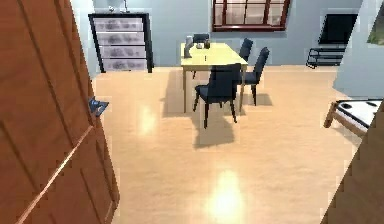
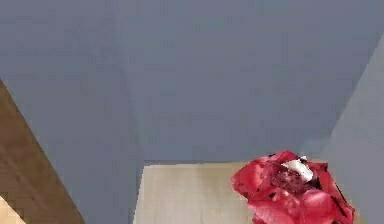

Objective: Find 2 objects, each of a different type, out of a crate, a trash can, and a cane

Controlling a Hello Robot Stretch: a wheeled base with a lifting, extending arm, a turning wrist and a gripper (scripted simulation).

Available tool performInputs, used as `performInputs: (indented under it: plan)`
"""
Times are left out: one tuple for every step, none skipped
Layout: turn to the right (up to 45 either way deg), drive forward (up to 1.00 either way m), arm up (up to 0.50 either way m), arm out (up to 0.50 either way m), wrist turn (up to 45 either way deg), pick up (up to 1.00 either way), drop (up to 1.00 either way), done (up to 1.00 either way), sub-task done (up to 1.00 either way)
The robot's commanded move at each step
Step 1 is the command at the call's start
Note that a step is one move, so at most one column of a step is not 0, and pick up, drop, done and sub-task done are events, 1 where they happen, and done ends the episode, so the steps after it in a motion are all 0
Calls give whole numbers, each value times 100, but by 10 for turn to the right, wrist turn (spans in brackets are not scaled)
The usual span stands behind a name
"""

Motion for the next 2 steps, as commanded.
performInputs:
  plan:
    - [0,90,0,0,0,0,0,0,0]
    - [-30,0,0,0,0,0,0,0,0]
